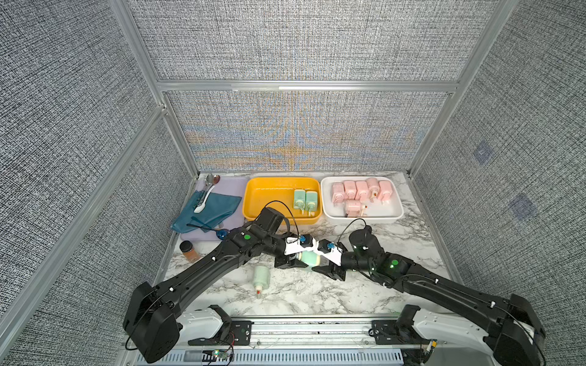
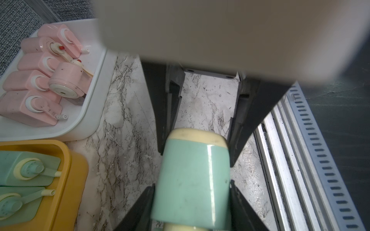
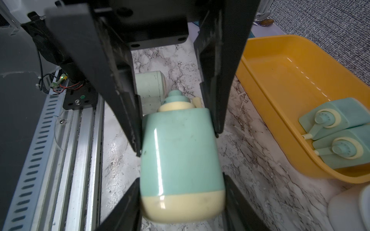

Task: Place the pencil sharpeners by color into the storage box
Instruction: Pick up the pencil sharpener from the center of the board, then place the pencil sharpener in the storage box.

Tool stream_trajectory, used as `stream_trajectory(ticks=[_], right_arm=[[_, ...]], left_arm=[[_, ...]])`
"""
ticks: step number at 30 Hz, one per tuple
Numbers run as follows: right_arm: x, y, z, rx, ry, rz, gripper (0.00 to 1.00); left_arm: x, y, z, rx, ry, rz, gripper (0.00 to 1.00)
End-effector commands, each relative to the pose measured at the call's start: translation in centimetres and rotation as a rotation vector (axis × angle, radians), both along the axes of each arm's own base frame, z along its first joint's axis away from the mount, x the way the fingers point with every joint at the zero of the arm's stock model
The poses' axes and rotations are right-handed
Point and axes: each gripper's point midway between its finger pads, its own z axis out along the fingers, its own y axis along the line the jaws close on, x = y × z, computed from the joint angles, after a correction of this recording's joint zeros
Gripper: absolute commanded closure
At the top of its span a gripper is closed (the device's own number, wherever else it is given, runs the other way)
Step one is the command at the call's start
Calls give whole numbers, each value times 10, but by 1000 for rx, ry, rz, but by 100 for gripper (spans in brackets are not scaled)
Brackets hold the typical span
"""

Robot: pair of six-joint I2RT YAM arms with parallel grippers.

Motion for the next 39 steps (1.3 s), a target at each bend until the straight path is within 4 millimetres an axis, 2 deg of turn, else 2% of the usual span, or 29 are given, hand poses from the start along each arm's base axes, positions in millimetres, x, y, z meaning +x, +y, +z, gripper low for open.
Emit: stream_trajectory(ticks=[1,3,4,10,17,22,26,31,35,39], right_arm=[[27,4,33,107,-82,-128,54],[34,-1,34,110,-102,-179,14],[38,-5,34,110,-118,-207,1],[49,-31,47,170,-209,-344,1],[51,-54,59,239,-235,-461,1],[70,-73,64,284,-252,-633,1],[92,-88,72,379,-257,-812,1],[111,-106,79,472,-200,-1014,1],[113,-105,83,482,-207,-1008,1],[116,-110,84,486,-209,-1029,1]], left_arm=[[13,-5,1,-23,-23,56,100],[19,-4,0,-30,-36,81,100],[22,-3,-1,-36,-43,99,100],[48,5,-1,-87,-77,232,100],[64,13,-5,-98,-73,350,100],[89,22,7,-159,-116,522,100],[110,32,17,-214,-67,714,100],[129,60,20,-254,-45,968,100],[138,89,32,-263,-72,1154,100],[144,103,31,-278,-59,1259,100]])
